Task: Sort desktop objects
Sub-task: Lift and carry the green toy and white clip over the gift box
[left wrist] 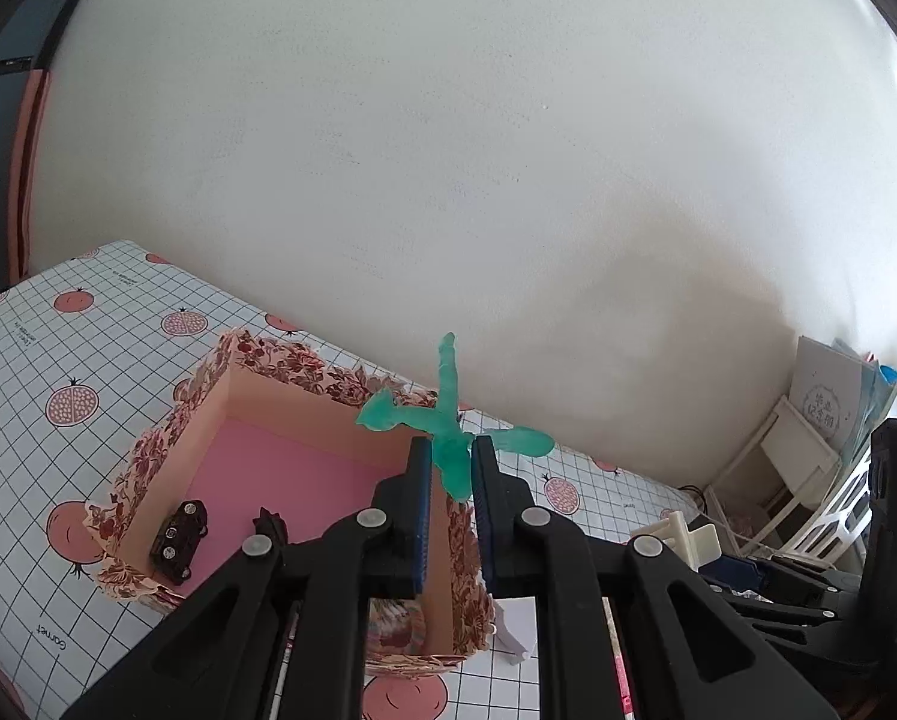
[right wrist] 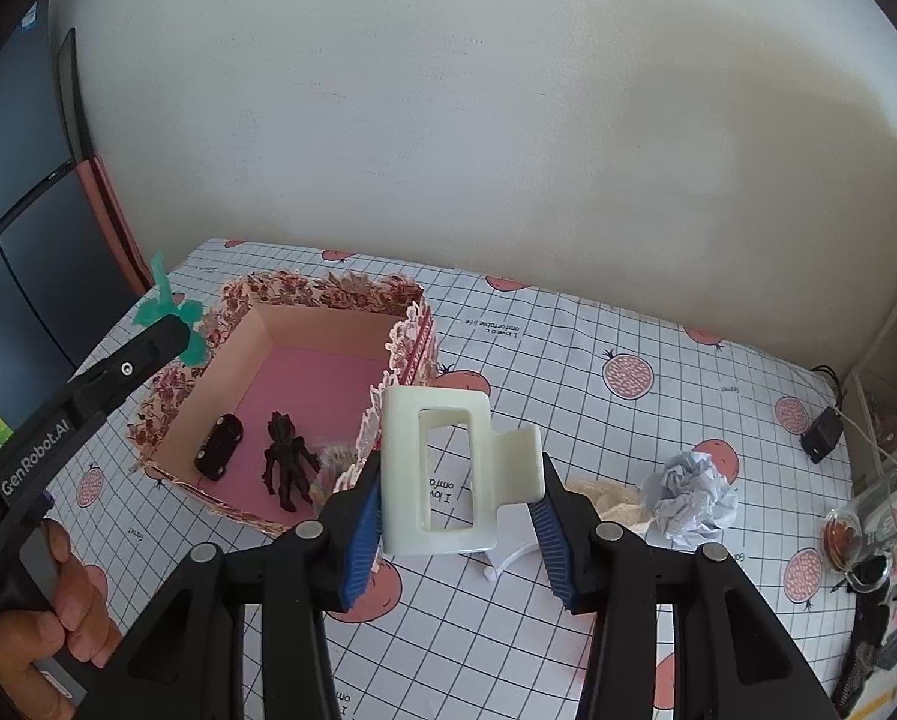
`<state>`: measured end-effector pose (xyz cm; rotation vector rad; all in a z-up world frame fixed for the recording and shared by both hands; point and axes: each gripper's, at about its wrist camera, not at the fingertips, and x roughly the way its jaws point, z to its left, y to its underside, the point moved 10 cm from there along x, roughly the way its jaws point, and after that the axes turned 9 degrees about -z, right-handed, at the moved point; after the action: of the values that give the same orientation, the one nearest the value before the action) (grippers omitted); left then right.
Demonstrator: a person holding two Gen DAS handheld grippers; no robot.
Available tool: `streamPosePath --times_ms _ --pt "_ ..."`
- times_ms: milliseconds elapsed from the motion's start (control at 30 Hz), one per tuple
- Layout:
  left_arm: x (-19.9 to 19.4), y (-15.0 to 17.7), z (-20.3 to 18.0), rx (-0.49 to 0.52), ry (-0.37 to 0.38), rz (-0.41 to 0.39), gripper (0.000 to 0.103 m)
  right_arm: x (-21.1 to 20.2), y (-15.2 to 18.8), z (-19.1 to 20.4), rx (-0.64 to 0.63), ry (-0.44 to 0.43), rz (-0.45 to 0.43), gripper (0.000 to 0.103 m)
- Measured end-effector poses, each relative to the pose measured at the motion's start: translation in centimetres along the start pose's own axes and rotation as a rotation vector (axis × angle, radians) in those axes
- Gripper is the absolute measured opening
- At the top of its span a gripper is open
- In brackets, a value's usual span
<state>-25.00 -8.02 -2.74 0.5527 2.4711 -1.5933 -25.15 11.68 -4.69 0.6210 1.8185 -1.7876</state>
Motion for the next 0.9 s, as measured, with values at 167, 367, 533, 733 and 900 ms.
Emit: streamPosePath --times_ms 167,367,533,733,900 --pt "-0.8 -0.9 1.8 -0.026 -0.036 -0.025 0.013 0.5 -0.4 1.5 -0.014 -0.019 0.002 0.049" --pt "-1.3 -1.4 4.0 -0.070 -0.074 -0.034 0.013 1.4 -0.7 3.1 -0.025 -0.043 0.008 0.049" --pt "-1.1 -0.9 6.1 -0.116 -0.121 -0.015 0.013 2.3 -0.6 4.4 -0.035 -0.063 0.021 0.049" --pt "-0.5 0.1 8.1 -0.154 -0.166 0.021 0.013 3.3 -0.2 5.8 -0.041 -0.087 0.039 0.049" --pt "-0.6 0.5 8.9 -0.172 -0.188 0.038 0.013 4.0 -0.2 6.9 -0.049 -0.106 0.046 0.049"
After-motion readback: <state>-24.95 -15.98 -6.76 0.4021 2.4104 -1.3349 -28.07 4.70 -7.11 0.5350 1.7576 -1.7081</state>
